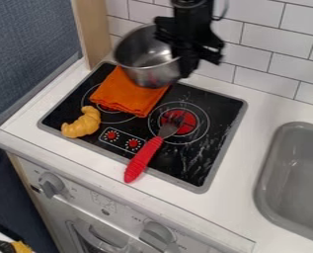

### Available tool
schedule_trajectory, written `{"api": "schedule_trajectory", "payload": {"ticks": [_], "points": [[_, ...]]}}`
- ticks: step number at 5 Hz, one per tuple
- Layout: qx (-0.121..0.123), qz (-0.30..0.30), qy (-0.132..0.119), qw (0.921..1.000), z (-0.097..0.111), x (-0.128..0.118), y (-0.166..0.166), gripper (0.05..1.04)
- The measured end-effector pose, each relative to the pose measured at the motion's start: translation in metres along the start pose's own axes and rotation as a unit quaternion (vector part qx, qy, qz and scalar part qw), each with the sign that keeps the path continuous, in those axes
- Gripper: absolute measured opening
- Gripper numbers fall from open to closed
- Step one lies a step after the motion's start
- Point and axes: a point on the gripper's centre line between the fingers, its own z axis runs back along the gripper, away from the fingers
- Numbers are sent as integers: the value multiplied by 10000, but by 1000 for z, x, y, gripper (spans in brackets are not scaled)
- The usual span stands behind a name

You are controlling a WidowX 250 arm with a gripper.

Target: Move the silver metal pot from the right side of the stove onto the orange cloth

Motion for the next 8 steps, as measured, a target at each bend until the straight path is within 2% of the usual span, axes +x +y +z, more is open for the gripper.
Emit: {"api": "schedule_trajectory", "payload": {"ticks": [2, 3, 4, 6, 7, 8], "points": [[280, 116, 384, 9988, -32, -9, 37, 82], [266, 219, 558, 9978, -48, -12, 53, 82], [212, 149, 748, 9969, -61, -17, 48, 82], [163, -112, 738, 9971, -66, -17, 32, 102], [97, -182, 736, 9971, -67, -18, 24, 282], [17, -28, 511, 9987, -47, -13, 22, 563]]}}
